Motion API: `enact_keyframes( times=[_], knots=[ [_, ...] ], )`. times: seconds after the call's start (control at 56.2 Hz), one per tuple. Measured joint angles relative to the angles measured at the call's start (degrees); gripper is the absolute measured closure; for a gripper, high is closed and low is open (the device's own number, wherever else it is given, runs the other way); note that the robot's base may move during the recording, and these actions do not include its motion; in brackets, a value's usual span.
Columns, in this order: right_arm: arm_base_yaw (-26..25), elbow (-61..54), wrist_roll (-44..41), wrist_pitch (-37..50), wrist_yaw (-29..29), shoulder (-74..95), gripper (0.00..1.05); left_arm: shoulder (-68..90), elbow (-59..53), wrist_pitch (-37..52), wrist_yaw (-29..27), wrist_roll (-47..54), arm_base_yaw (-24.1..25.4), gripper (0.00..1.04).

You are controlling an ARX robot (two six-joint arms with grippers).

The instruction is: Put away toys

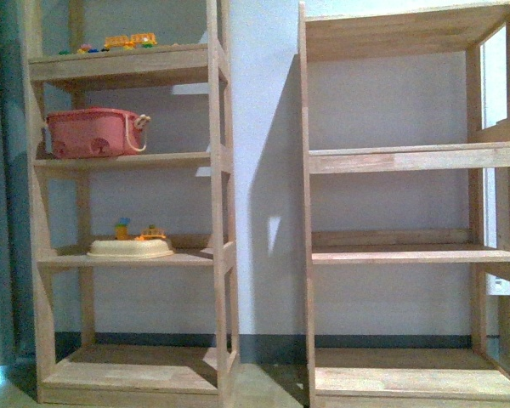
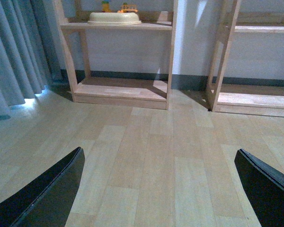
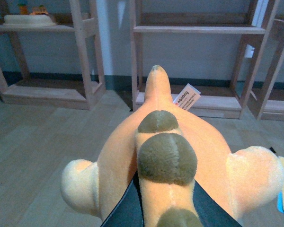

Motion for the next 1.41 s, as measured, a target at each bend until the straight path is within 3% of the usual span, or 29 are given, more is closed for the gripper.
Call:
enact_keyframes(
  times=[1.407],
  knots=[
    [0.0,0.0,0.0,0.0,-0.61,0.0,0.95,0.0,0.0,0.0,-0.02,0.0,0.02,0.06]
  ],
)
